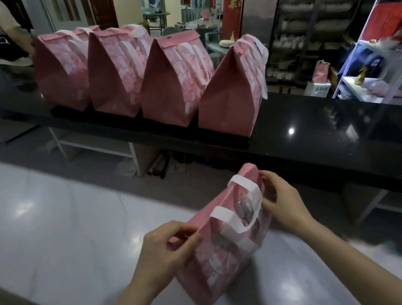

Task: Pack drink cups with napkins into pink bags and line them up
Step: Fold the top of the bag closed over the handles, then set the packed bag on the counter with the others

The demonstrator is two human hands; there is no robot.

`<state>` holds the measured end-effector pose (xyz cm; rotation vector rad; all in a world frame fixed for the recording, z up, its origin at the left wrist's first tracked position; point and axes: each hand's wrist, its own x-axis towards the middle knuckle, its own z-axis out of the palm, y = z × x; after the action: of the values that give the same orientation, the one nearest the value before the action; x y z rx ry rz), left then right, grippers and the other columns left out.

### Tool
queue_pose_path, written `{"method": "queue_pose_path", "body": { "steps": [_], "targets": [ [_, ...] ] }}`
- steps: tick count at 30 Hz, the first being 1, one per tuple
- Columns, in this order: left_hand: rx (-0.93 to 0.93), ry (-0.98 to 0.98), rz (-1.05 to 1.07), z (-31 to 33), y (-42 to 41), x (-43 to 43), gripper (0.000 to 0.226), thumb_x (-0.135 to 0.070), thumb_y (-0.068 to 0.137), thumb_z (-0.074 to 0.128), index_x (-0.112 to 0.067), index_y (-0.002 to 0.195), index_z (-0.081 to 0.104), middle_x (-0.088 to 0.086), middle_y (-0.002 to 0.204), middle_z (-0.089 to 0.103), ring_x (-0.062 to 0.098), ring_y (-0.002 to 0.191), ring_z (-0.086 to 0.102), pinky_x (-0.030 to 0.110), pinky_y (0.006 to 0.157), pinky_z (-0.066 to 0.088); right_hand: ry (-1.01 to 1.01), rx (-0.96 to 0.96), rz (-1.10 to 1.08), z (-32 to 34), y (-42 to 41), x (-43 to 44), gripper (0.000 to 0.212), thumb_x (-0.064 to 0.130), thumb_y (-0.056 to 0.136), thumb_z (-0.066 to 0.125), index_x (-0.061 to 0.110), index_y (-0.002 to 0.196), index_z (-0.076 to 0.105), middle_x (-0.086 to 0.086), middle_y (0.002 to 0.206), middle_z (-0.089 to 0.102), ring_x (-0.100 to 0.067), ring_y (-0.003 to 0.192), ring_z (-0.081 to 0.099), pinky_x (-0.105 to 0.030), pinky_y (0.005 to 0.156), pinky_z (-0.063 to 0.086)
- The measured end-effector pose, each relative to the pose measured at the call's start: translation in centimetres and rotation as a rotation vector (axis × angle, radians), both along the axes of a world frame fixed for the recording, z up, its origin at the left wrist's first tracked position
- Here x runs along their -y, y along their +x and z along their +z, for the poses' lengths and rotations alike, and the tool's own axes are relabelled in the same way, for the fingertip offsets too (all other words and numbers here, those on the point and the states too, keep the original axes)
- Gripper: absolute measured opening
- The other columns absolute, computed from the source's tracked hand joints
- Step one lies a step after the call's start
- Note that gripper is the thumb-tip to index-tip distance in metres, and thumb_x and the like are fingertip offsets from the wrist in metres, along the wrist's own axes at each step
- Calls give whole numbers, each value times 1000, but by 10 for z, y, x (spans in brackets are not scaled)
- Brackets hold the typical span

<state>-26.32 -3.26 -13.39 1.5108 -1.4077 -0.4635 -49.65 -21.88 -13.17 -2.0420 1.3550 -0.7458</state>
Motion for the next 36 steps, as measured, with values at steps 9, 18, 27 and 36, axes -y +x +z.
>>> {"method": "queue_pose_path", "body": {
  "steps": [9,18,27,36],
  "targets": [
    [-359,400,-152,-56,50,10,44,-14,74,50,-28,115,62,-10,117,66,9,111,58,16,85,46,365,97,-95,-65,-13,-109,54,20,83,75,24,129,49,4,131,53,-15,112,57,-17,79,46],
    [-310,391,-260,-106,61,3,89,-4,66,83,-29,139,39,-10,133,54,-1,112,58,9,81,46,496,312,29,-87,45,-171,135,25,52,95,43,149,2,26,150,17,-6,134,35,-34,104,45],
    [-252,228,-113,-105,39,-40,86,-41,56,76,-47,133,38,-6,127,48,11,118,53,49,96,49,272,484,-138,-66,78,-209,86,12,71,76,35,140,30,29,129,51,12,115,52,-9,88,44],
    [-233,59,-93,-66,16,-140,79,-43,63,74,-36,136,44,-10,128,60,8,117,58,43,96,50,190,491,-175,-54,75,-306,85,12,65,60,38,142,33,6,136,54,-9,121,54,-37,99,49]
  ]
}}
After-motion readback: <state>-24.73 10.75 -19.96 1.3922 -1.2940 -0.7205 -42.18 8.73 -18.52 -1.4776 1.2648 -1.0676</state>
